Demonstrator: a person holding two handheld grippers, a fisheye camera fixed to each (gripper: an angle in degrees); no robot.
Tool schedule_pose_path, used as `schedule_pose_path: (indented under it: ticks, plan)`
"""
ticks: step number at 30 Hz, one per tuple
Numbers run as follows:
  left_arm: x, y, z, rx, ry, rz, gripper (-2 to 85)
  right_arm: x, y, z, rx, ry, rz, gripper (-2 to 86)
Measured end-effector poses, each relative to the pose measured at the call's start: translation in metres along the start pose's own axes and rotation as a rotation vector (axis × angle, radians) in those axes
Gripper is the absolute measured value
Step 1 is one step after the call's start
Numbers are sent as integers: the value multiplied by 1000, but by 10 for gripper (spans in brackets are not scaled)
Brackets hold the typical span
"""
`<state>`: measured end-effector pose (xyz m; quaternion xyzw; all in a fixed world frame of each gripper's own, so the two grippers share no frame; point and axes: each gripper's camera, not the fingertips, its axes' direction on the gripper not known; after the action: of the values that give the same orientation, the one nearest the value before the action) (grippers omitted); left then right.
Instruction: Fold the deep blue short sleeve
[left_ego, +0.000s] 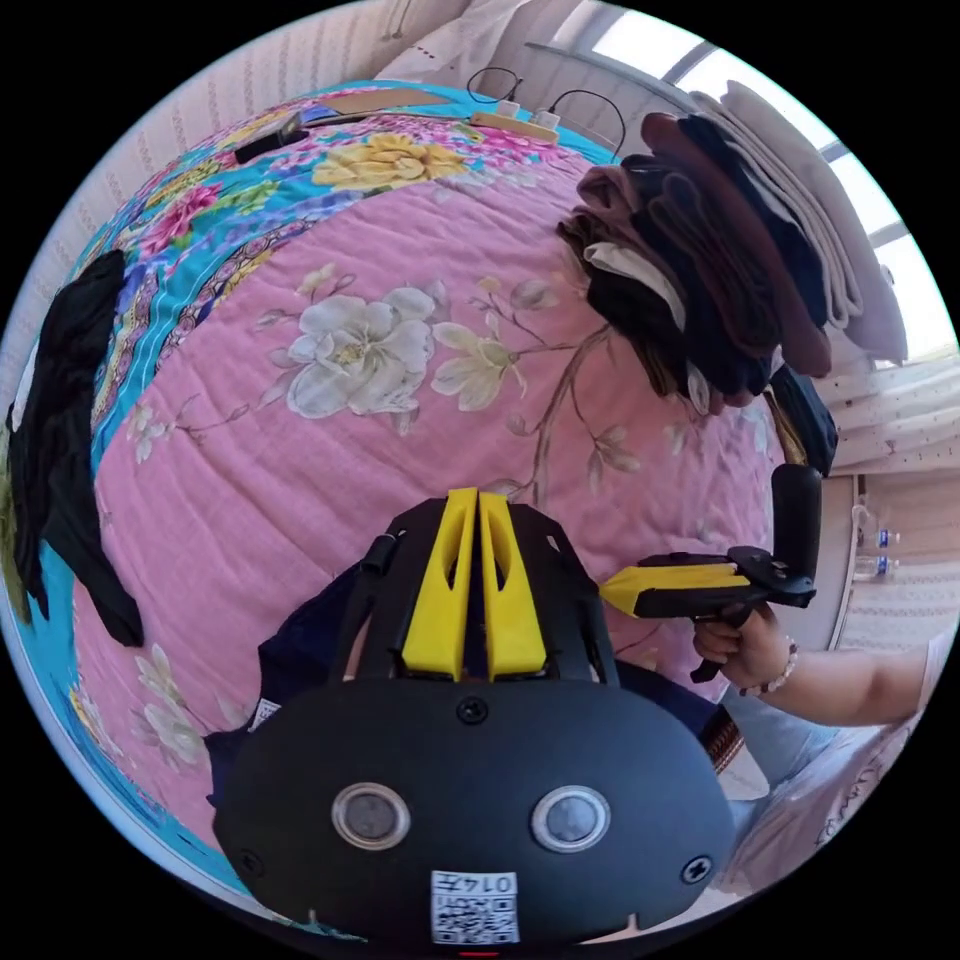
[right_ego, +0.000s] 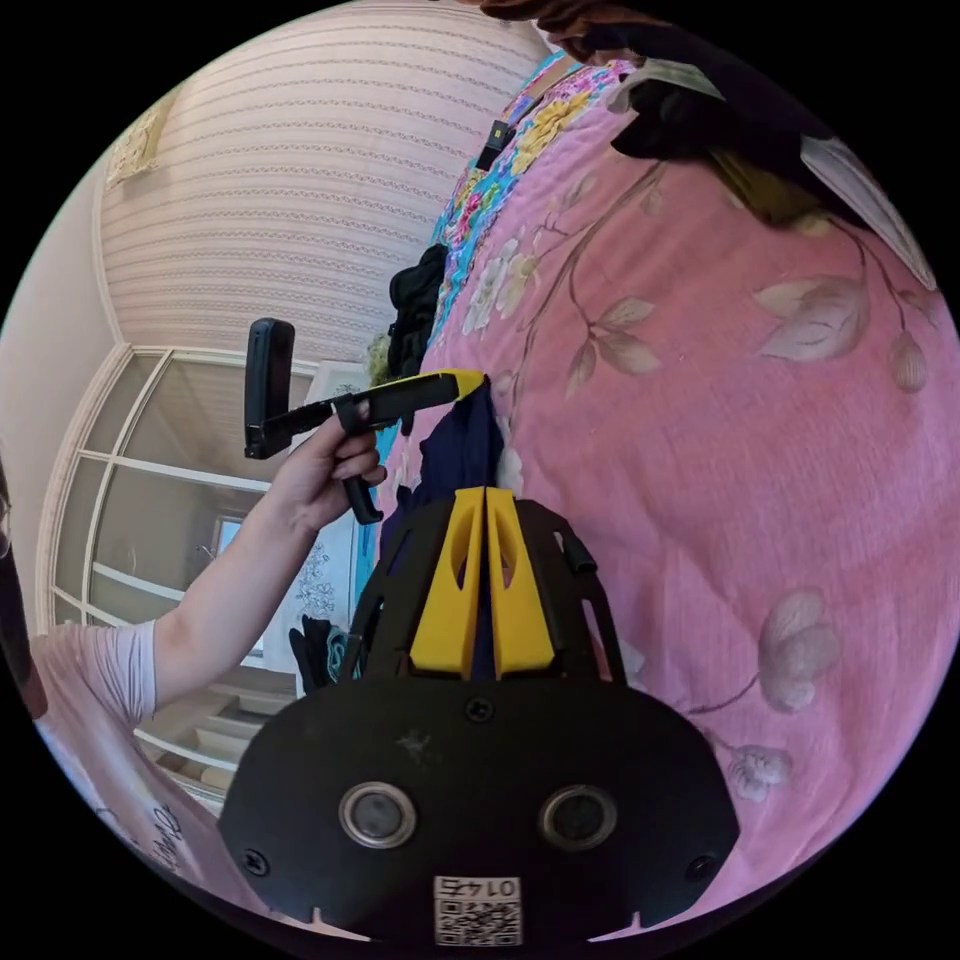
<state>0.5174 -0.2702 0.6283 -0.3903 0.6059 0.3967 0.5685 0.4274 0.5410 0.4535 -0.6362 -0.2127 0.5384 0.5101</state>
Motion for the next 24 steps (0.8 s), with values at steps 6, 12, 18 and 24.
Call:
schedule_pose_path:
  ticks: [6, 12, 18, 24]
  plan:
    - [-13, 2, -11, 0, -130, 32, -10, -22, 14, 8, -80, -16, -131, 9]
    - [-56, 25, 3, -19, -66, -117, -10, -24, -4, 9, -22, 195, -172, 63]
    - [-65, 22, -7, 22, -43, -130, -10, -16, -28, 43, -93, 168, -167, 86]
    - [-48, 3, -37, 94, -81, -28, -10, -17, -30, 32, 26, 54, -54, 13]
